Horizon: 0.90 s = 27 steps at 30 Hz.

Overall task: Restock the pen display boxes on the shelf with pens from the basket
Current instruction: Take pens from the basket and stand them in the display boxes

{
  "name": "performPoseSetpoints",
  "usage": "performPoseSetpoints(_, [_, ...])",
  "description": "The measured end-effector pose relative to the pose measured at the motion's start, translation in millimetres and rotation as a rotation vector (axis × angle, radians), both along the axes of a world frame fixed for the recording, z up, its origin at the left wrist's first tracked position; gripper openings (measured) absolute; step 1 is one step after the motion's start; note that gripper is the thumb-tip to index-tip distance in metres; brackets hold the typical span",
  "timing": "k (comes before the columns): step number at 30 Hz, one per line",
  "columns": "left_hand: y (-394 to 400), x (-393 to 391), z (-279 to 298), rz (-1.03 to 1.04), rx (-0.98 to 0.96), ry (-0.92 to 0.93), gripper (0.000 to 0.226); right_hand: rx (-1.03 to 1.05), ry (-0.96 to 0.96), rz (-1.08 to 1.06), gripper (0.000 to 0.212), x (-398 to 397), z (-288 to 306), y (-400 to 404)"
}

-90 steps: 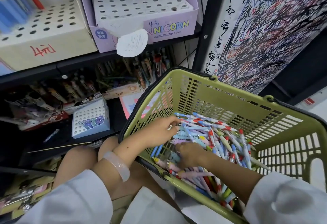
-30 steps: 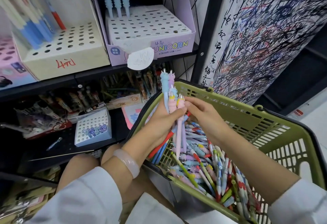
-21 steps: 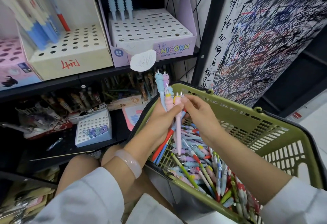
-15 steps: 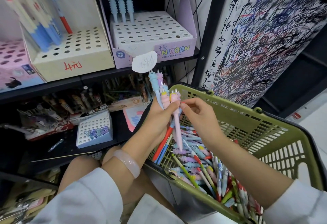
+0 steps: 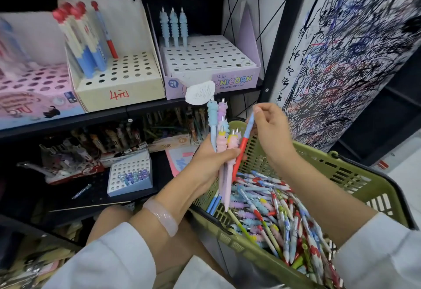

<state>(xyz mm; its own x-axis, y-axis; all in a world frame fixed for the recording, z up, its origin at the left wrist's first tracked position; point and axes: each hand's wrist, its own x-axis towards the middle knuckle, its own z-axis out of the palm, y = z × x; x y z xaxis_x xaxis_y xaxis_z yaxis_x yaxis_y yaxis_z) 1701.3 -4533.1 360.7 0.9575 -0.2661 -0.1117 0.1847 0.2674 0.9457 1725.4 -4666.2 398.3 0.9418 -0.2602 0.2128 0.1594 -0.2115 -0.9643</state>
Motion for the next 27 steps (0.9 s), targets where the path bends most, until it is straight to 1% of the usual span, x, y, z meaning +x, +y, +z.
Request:
performPoseSetpoints(4, [7,-6,16,0.099,-0.056,-0.033,0.036,0.016,-0.021,0.006,0.011,5,12,26])
performPoseSetpoints(7, [19,-12,28,0.187,-0.036,-0.086,0.040,0.065,-0.063,0.049,0.011,3,26,49])
performPoseSetpoints(9, [32,-13,38,0.249,-0.013,-0.129,0.041,0.101,-0.078,0.103,0.005,2,35,65])
performPoseSetpoints(12, [59,-9,56,0.336,-0.001,-0.208,0.039,0.057,-0.079,0.206,0.006,-3,45,91])
performPoseSetpoints(14, [80,-7,65,0.377,0.006,-0.248,0.036,0.031,-0.085,0.283,0.015,-6,48,107])
performPoseSetpoints(15, [90,-6,69,0.388,0.007,-0.265,0.036,0.029,-0.087,0.321,0.017,-7,50,115])
performPoseSetpoints(19, [128,-1,79,0.422,0.031,-0.292,0.037,-0.052,-0.087,0.424,0.009,2,68,144])
performPoseSetpoints(22, [161,6,84,0.490,0.095,-0.303,0.035,-0.067,-0.159,0.403,0.010,25,96,162])
performPoseSetpoints(24, [181,10,87,0.523,0.088,-0.319,0.035,-0.071,-0.239,0.326,0.012,47,117,173])
performPoseSetpoints(27, [204,15,93,0.564,0.060,-0.355,0.029,-0.174,-0.337,0.199,0.016,83,138,192])
